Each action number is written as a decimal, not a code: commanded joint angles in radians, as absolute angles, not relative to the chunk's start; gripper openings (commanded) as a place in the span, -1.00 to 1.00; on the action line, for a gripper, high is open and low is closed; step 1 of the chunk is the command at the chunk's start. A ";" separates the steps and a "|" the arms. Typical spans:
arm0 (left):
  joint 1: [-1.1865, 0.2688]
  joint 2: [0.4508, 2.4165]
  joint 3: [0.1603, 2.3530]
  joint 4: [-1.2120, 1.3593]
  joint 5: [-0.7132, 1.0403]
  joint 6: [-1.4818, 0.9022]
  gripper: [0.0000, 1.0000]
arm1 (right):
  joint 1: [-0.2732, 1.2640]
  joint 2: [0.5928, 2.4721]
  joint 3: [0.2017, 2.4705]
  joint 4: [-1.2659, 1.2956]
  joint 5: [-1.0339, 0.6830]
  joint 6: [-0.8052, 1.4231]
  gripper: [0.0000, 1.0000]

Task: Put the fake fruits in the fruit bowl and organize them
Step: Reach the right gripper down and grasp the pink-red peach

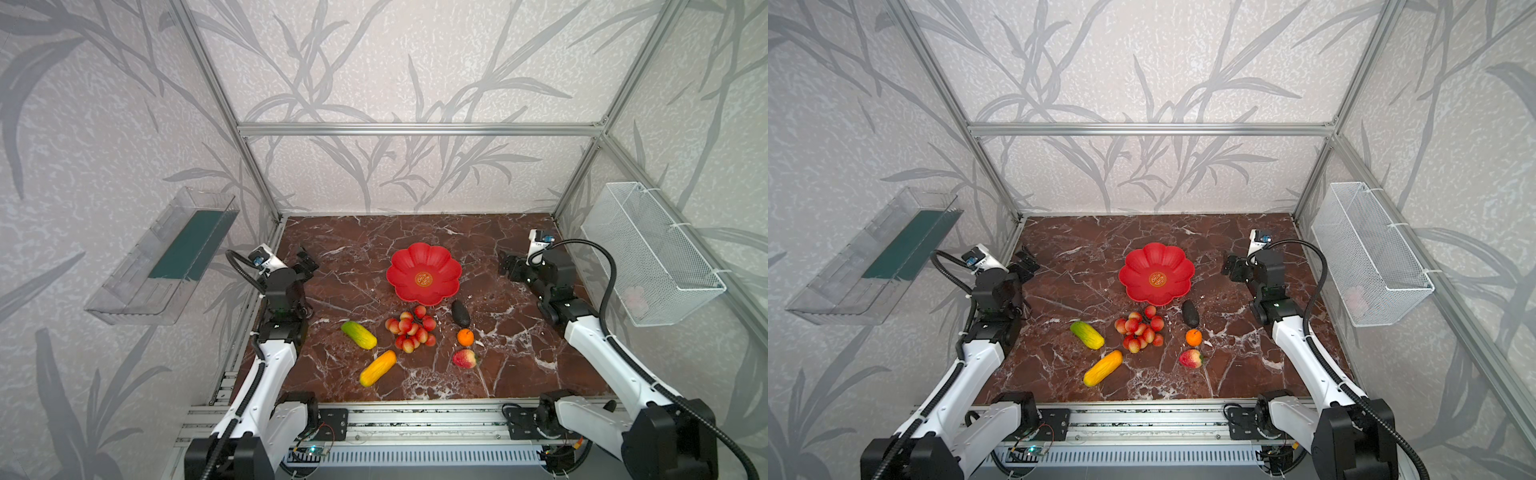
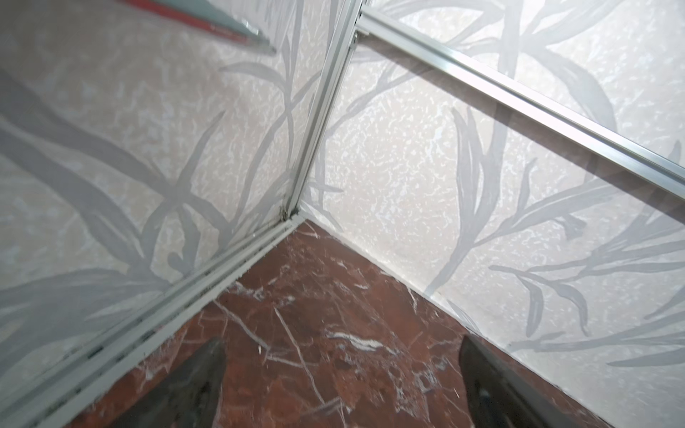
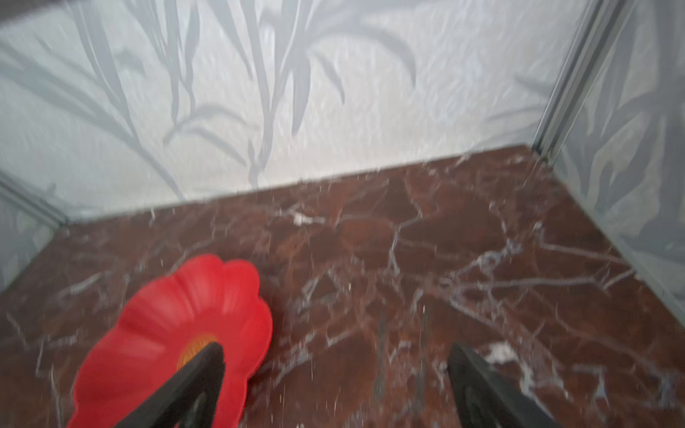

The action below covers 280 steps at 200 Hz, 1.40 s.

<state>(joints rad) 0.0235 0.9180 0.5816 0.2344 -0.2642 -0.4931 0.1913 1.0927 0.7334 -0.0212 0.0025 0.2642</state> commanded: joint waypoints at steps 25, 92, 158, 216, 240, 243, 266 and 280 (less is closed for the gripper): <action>0.029 0.831 0.694 -0.302 -0.075 -0.581 0.90 | 0.454 0.972 0.726 -0.604 0.052 0.368 0.79; 0.029 0.720 0.674 -0.410 -0.026 -0.570 0.90 | 0.826 0.903 0.543 -0.644 0.093 0.653 0.75; 0.028 0.707 0.650 -0.422 0.007 -0.601 0.91 | 0.951 1.102 0.568 -0.575 0.145 0.704 0.74; 0.028 0.672 0.648 -0.435 -0.004 -0.603 0.92 | 0.951 1.220 0.579 -0.470 0.167 0.694 0.72; 0.028 0.655 0.646 -0.439 -0.012 -0.604 0.92 | 0.951 1.246 0.581 -0.440 0.173 0.676 0.66; 0.028 0.654 0.645 -0.441 -0.013 -0.605 0.92 | 0.950 1.249 0.580 -0.437 0.172 0.674 0.65; 0.028 0.646 0.642 -0.441 -0.013 -0.609 0.92 | 0.951 1.267 0.579 -0.414 0.158 0.657 0.42; 0.029 0.644 0.640 -0.442 -0.011 -0.611 0.92 | 0.952 1.267 0.575 -0.405 0.144 0.648 0.21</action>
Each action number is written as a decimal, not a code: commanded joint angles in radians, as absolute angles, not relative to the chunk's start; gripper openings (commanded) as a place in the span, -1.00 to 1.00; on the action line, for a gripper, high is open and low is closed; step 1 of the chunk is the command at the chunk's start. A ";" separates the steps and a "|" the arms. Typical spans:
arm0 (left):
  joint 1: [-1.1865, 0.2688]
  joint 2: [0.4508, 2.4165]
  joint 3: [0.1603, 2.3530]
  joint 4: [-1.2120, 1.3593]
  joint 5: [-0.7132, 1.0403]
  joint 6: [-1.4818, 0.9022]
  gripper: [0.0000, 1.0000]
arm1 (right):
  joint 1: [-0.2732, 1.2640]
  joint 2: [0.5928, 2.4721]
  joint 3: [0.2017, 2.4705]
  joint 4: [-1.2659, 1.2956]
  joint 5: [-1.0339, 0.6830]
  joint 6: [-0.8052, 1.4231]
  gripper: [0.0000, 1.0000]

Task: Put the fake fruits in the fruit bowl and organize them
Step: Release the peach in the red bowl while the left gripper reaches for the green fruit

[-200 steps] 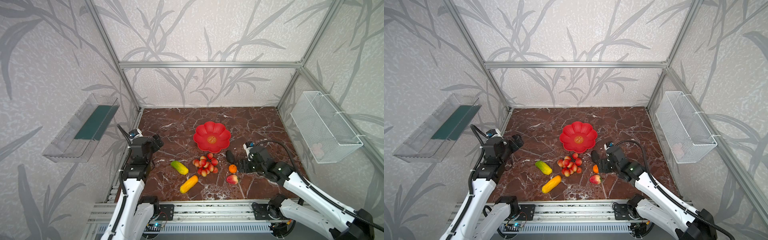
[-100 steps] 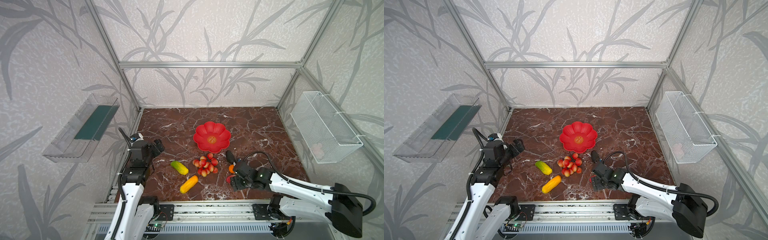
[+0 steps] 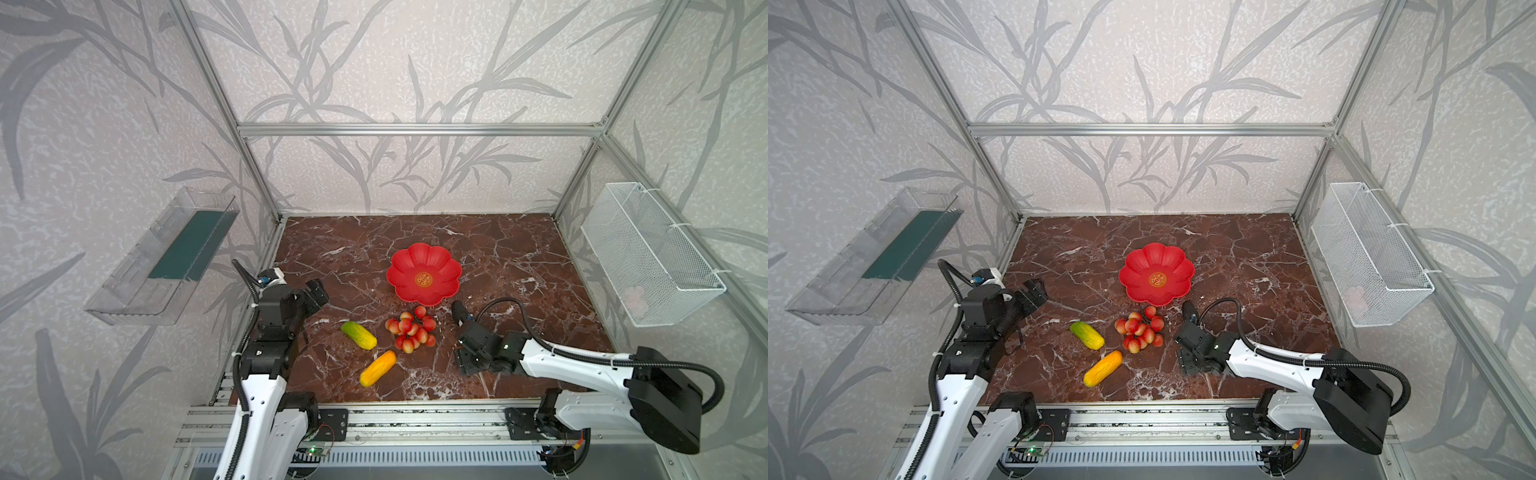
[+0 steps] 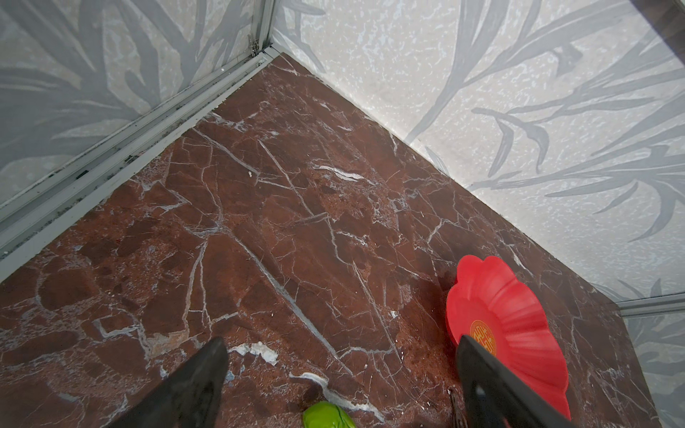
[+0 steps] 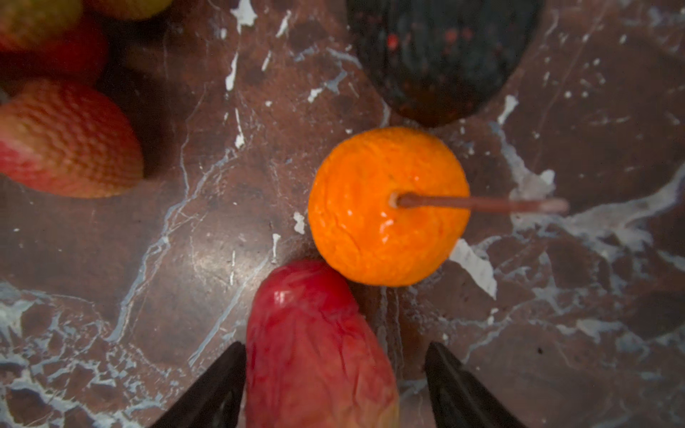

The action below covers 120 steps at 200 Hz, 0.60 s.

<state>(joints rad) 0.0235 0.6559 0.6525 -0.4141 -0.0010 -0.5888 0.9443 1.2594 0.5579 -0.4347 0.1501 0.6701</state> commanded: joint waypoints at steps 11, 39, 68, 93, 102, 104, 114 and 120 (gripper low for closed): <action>0.028 0.643 0.641 -0.446 -0.010 -0.613 0.92 | 0.955 1.256 0.579 -0.408 0.134 0.643 0.04; 0.028 0.630 0.643 -0.464 -0.008 -0.608 0.92 | 0.984 1.190 0.633 -0.477 0.146 0.606 -0.19; 0.028 0.611 0.637 -0.487 0.010 -0.618 0.92 | 0.993 1.128 0.758 -0.552 0.161 0.553 -0.26; 0.028 0.607 0.639 -0.530 0.040 -0.631 0.91 | 0.968 1.155 0.896 -0.545 0.216 0.453 -0.25; 0.028 0.611 0.641 -0.550 0.055 -0.633 0.91 | 0.931 1.204 0.957 -0.541 0.194 0.418 -0.25; 0.028 0.612 0.641 -0.554 0.059 -0.633 0.91 | 0.919 1.215 0.970 -0.540 0.185 0.409 -0.25; 0.028 0.619 0.643 -0.576 0.084 -0.635 0.89 | 0.865 1.285 1.029 -0.522 0.137 0.379 -0.25; 0.026 0.623 0.644 -0.587 0.099 -0.634 0.87 | 0.834 1.326 1.059 -0.505 0.108 0.361 -0.25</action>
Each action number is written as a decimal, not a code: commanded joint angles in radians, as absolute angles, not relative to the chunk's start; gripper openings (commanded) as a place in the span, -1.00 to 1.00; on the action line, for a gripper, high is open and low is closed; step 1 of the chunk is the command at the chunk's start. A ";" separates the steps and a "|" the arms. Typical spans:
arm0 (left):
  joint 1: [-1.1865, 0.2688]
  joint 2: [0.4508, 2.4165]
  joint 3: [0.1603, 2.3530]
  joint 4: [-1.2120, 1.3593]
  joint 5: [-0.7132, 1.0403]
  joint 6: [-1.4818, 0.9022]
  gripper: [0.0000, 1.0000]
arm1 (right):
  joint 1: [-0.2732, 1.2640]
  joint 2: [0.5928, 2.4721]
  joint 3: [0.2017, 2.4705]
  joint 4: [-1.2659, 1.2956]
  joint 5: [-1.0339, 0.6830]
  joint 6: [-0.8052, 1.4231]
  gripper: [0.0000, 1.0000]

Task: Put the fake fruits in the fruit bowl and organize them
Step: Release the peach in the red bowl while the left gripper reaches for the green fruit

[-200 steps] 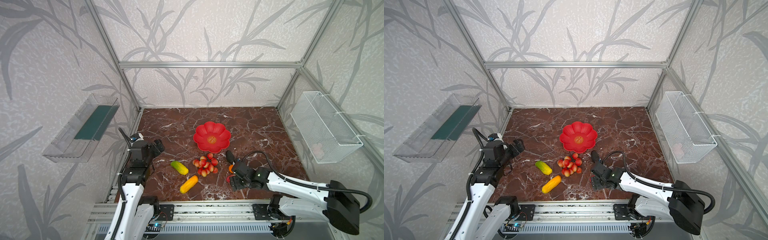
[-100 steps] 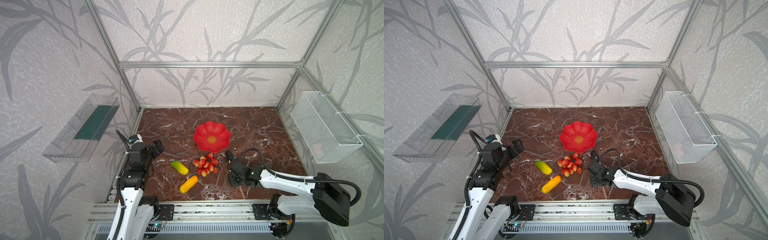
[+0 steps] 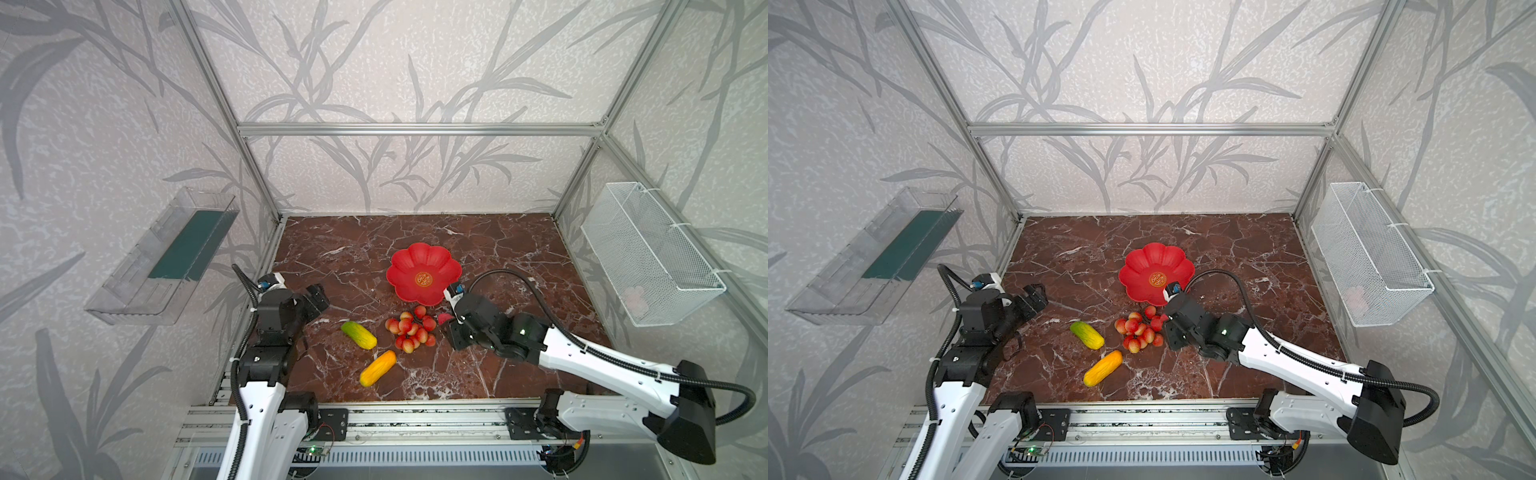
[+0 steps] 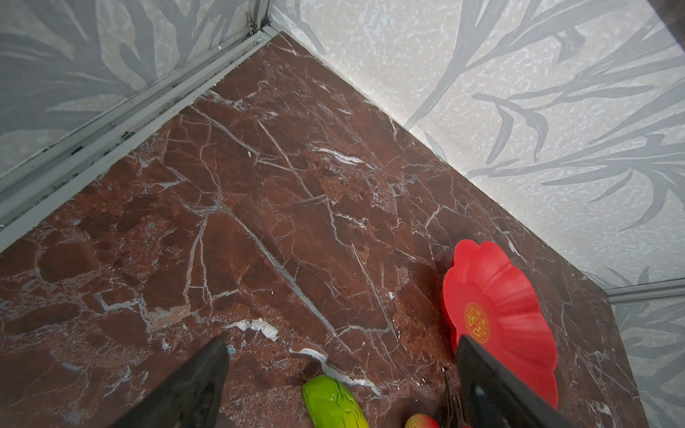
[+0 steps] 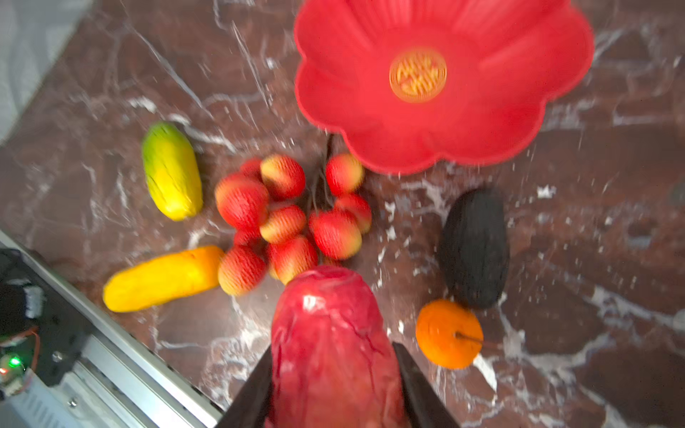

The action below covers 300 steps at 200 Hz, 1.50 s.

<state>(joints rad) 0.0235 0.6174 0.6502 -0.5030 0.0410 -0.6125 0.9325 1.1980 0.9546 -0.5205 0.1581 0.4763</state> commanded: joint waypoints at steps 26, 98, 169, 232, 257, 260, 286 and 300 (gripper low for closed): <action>0.027 0.651 0.641 -0.611 0.199 -0.610 0.81 | 0.733 1.523 1.189 -0.440 0.034 0.285 -0.24; -0.010 0.627 0.530 -0.583 0.329 -0.749 0.78 | 0.614 1.992 1.535 -0.458 -0.024 0.174 -0.20; -0.211 0.635 0.454 -0.515 0.215 -0.863 0.78 | 0.599 2.160 1.626 -0.446 -0.018 0.182 0.05; -0.302 0.745 0.398 -0.416 0.181 -0.903 0.78 | 0.576 2.122 1.613 -0.438 -0.055 0.227 0.41; -0.328 0.795 0.385 -0.366 0.175 -0.913 0.78 | 0.569 1.969 1.521 -0.382 -0.031 0.226 0.57; -0.330 0.802 0.384 -0.359 0.174 -0.913 0.78 | 0.570 1.945 1.506 -0.376 -0.030 0.224 0.59; -0.354 0.869 0.379 -0.308 0.166 -0.917 0.78 | 0.570 1.752 1.369 -0.323 -0.014 0.224 0.75; -0.363 0.909 0.381 -0.292 0.164 -0.919 0.78 | 0.570 1.639 1.277 -0.291 -0.014 0.233 0.82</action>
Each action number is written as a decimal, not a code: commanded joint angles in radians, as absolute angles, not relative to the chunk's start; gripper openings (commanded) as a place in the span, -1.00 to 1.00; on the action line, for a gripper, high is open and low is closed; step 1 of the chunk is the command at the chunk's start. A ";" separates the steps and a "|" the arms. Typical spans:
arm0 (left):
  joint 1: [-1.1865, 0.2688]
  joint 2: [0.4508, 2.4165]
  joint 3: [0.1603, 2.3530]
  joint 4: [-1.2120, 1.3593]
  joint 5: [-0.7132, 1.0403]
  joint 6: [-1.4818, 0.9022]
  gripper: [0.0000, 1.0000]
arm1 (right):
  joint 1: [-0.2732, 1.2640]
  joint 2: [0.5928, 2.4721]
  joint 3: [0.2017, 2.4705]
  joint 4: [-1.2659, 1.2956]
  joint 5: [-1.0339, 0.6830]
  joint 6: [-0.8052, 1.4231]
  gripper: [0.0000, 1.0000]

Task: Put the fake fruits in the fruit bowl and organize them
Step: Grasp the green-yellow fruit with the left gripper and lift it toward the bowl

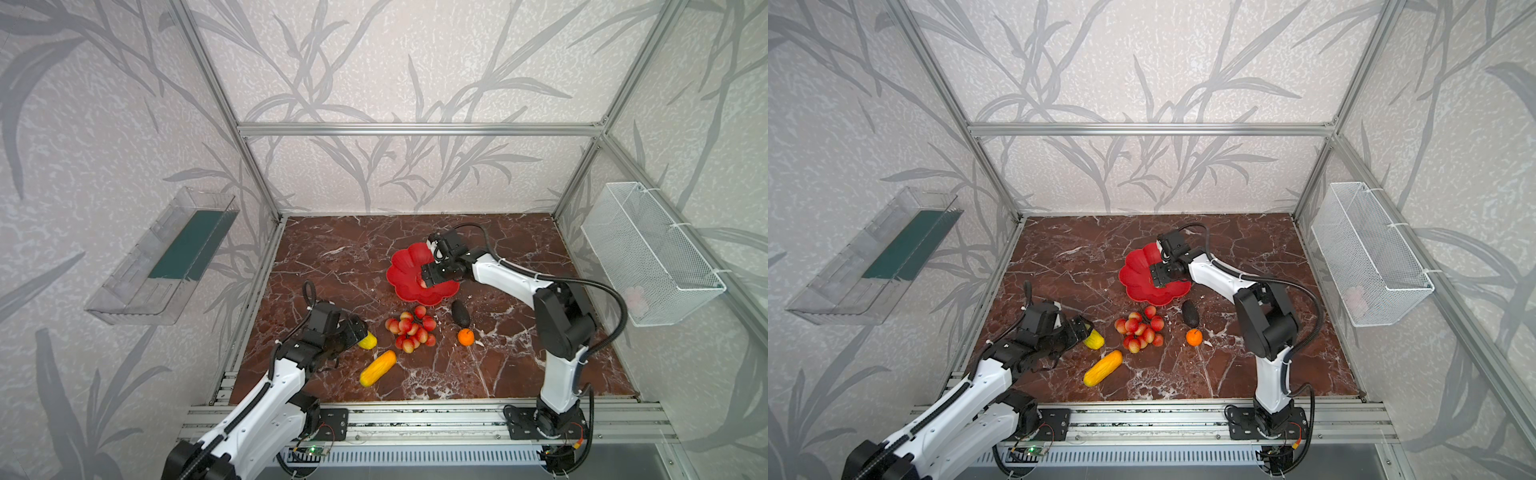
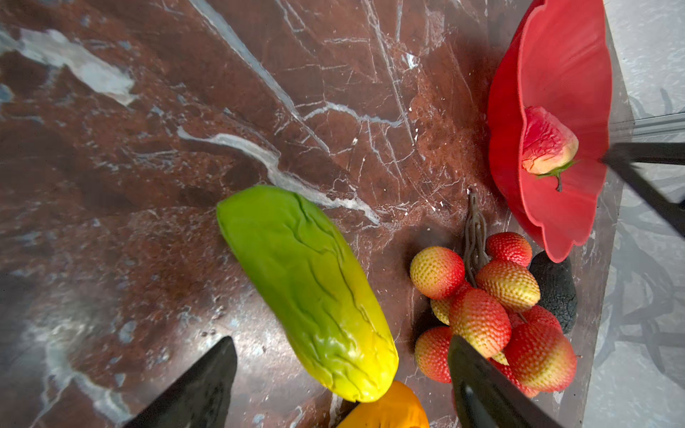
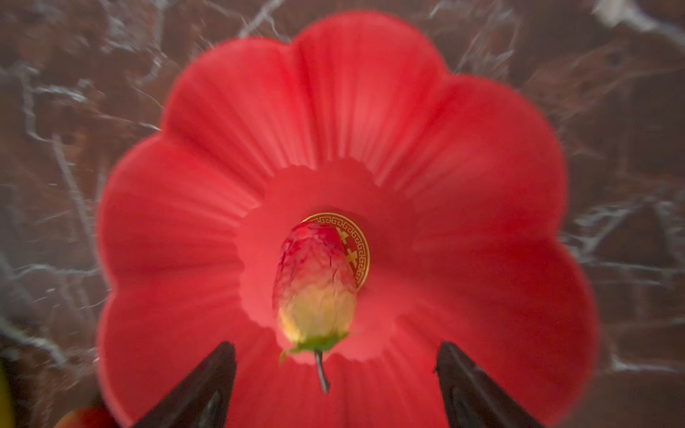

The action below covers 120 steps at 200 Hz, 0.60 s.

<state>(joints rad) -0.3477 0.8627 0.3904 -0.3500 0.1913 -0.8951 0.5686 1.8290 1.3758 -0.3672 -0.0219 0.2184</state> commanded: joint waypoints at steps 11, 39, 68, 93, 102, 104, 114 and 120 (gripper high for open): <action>-0.369 0.942 0.380 -0.283 0.164 -0.919 0.78 | 0.570 1.566 1.216 -0.280 -0.010 0.243 0.85; -0.377 1.025 0.378 -0.211 0.168 -0.928 0.71 | 0.570 1.402 1.080 -0.286 -0.012 0.267 0.91; -0.380 1.103 0.398 -0.175 0.159 -0.918 0.52 | 0.569 1.250 0.971 -0.313 -0.015 0.294 0.94; -0.382 1.152 0.412 -0.145 0.166 -0.903 0.21 | 0.570 1.130 0.888 -0.347 0.003 0.319 0.95; -0.382 1.162 0.416 -0.137 0.167 -0.897 0.14 | 0.569 1.094 0.864 -0.360 0.009 0.324 0.96; -0.382 1.163 0.417 -0.134 0.168 -0.895 0.13 | 0.570 1.085 0.859 -0.363 0.010 0.324 0.96; -0.382 1.170 0.422 -0.130 0.171 -0.885 0.07 | 0.570 1.054 0.841 -0.376 0.015 0.325 0.96; -0.382 1.172 0.429 -0.133 0.174 -0.873 0.04 | 0.570 1.036 0.831 -0.384 0.021 0.324 0.96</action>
<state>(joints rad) -0.3782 1.1530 0.4019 -0.1432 0.1837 -0.8993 0.5694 1.1141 0.8627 -0.3416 -0.0055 0.3035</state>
